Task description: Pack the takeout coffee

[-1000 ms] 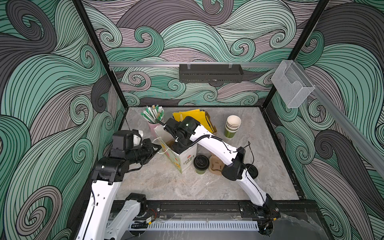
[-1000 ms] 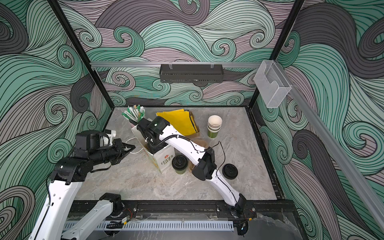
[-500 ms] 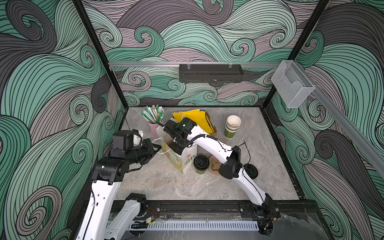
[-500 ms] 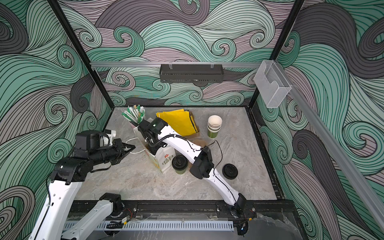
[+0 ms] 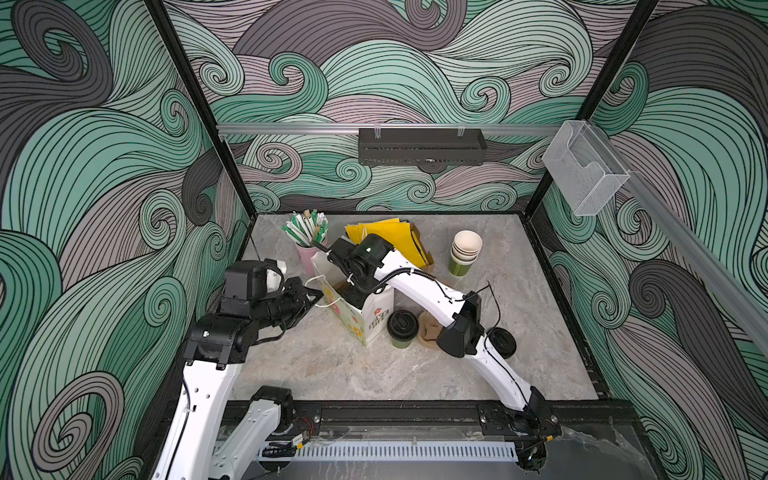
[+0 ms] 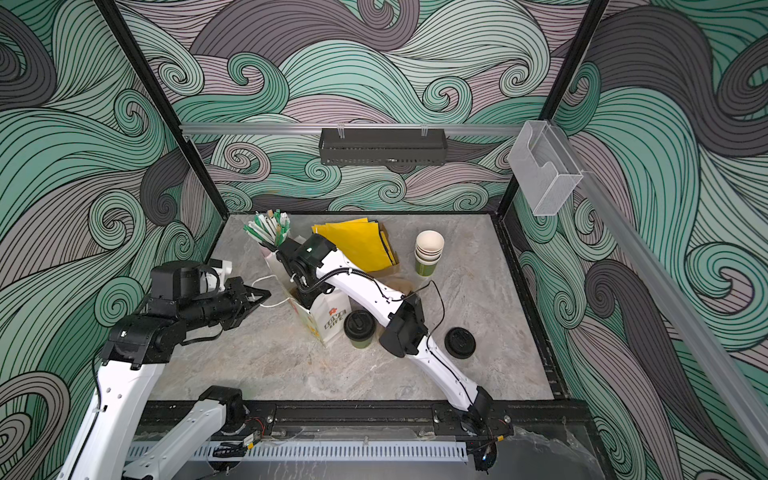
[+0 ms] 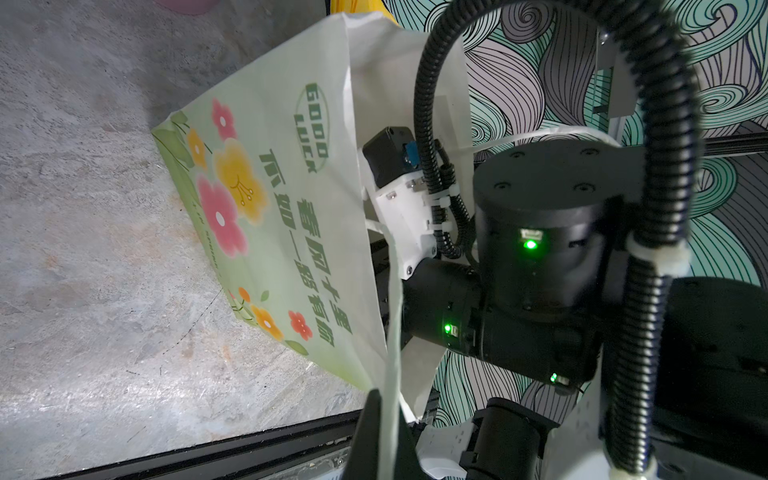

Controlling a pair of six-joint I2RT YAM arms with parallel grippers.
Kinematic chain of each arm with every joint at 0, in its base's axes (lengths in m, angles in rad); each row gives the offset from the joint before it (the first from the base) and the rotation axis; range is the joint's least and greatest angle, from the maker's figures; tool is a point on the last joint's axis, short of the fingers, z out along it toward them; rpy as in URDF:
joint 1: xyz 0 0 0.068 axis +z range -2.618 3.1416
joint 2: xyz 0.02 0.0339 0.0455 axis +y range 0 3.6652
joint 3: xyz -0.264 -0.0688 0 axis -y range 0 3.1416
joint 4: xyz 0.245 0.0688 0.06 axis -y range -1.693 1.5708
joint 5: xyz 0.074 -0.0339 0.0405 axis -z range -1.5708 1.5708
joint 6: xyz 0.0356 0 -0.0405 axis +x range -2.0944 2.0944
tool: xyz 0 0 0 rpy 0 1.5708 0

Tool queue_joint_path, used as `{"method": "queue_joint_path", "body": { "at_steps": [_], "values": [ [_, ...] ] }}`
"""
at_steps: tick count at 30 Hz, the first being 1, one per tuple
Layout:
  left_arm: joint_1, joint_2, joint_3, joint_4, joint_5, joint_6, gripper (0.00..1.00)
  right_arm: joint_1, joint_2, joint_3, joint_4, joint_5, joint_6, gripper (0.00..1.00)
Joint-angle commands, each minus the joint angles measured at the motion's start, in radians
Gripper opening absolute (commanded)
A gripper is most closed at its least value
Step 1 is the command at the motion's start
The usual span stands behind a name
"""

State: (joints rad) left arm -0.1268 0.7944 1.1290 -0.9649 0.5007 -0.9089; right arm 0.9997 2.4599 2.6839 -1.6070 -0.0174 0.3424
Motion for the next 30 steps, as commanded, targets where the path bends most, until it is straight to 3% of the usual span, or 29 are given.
{"method": "queue_joint_path", "body": {
  "at_steps": [1, 18, 30],
  "values": [
    [-0.009, -0.005, 0.0, -0.007, -0.007, 0.011, 0.0, -0.005, -0.005, -0.009, -0.053, -0.043, 0.025, 0.54],
    [-0.01, -0.006, -0.002, -0.007, -0.008, 0.007, 0.0, -0.008, -0.034, -0.004, -0.107, 0.071, 0.081, 0.54],
    [-0.011, 0.0, 0.005, -0.007, -0.011, 0.01, 0.0, -0.01, 0.047, -0.007, -0.106, 0.033, 0.06, 0.54]
  ]
}}
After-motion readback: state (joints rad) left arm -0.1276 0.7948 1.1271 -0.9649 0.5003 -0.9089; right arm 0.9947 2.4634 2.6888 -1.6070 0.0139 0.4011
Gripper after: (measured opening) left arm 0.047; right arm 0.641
